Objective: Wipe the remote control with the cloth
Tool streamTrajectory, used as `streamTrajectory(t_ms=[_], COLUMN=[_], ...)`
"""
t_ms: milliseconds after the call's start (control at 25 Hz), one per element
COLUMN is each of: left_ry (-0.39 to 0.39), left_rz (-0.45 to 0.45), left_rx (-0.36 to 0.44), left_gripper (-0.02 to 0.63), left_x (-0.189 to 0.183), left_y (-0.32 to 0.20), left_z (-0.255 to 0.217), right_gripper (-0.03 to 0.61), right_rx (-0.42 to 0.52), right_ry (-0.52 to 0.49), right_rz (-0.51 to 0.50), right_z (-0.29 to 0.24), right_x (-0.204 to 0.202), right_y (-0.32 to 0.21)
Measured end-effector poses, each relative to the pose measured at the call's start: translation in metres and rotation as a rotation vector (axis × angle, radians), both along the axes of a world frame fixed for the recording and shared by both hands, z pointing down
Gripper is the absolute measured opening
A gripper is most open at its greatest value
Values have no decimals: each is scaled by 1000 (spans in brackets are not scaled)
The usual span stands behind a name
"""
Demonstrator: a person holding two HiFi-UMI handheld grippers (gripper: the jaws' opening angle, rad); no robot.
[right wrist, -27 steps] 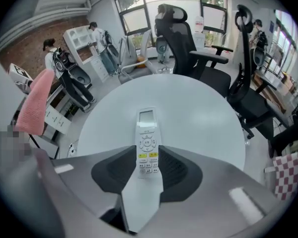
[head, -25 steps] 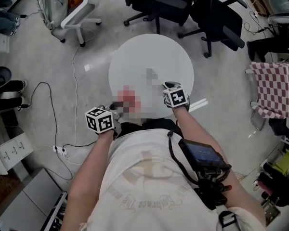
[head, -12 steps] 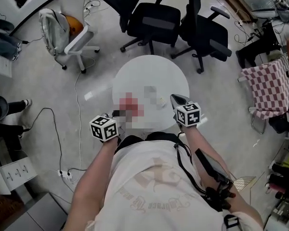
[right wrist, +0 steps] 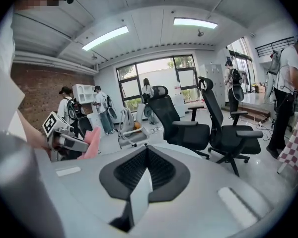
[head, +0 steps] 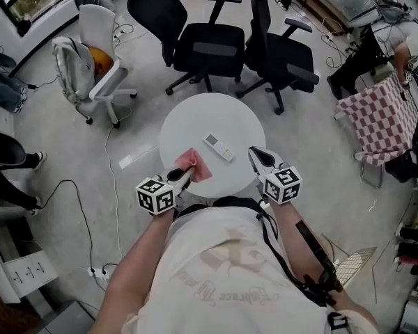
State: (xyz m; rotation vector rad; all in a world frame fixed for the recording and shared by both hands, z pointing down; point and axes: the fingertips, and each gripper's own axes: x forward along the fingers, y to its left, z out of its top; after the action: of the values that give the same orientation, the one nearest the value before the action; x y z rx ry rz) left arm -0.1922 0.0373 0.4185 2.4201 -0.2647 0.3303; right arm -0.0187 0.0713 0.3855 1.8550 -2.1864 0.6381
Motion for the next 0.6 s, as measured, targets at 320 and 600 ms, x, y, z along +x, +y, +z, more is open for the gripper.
streamTrajectory(t_ms=[320,600], left_ry=[17,11], left_rz=[38,34], left_rx=[34,50], left_gripper=[18,18], left_x=[9,7], left_y=[10,14], left_z=[-12,-13], right_gripper=[6,6], right_rx=[22,38], right_ry=[8,0], right_rz=[-1,-11], right_z=[1,-1], right_x=[-5,-12], right_y=[19,21])
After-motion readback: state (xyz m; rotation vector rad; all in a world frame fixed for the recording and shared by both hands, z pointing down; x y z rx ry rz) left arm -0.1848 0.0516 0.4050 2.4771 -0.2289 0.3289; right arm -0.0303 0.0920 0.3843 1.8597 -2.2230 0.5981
